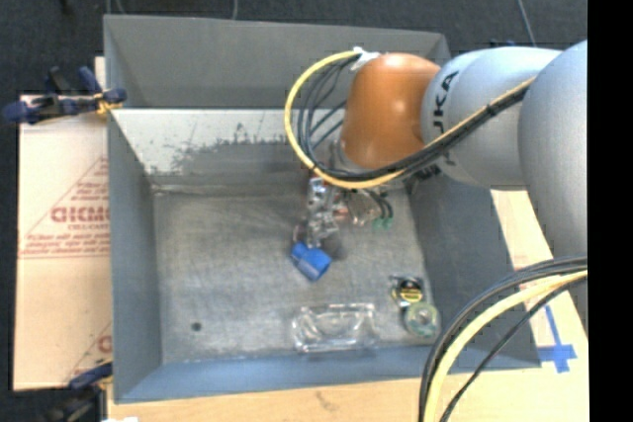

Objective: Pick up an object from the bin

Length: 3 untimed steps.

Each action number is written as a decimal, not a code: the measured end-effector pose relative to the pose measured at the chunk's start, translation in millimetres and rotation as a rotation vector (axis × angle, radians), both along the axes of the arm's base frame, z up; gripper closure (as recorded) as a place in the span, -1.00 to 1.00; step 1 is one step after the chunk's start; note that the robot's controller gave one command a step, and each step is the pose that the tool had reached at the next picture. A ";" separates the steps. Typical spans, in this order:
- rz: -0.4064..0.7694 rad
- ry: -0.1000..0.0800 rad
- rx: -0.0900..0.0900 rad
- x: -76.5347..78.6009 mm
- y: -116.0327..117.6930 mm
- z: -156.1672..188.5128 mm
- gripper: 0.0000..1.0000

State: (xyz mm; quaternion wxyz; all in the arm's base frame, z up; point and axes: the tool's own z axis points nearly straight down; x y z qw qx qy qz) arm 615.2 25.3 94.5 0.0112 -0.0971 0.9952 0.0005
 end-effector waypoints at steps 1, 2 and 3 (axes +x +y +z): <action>-0.001 0.018 -0.001 -7.0 -0.6 -10.5 -1.00; -0.003 0.018 -0.001 -6.9 -0.8 -10.4 1.00; 0.339 0.010 -0.008 -18.8 26.4 126.6 1.00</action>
Offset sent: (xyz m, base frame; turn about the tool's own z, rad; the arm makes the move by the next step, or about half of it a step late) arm 0.0000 0.0000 0.0000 0.0000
